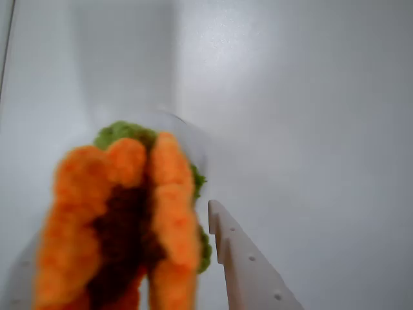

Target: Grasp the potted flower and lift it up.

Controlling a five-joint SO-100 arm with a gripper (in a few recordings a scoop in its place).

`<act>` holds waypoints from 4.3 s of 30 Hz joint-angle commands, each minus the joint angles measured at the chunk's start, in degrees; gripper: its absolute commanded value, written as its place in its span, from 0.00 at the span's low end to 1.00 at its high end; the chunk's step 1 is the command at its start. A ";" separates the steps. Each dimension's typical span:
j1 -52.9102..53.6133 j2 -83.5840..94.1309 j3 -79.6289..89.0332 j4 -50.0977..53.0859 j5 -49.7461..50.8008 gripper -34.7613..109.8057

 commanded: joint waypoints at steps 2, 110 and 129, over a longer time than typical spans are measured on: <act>-1.32 1.23 0.53 -0.88 -0.18 0.24; 18.72 103.97 1.76 21.09 -7.65 0.24; 19.25 106.61 -0.88 18.54 -8.96 0.24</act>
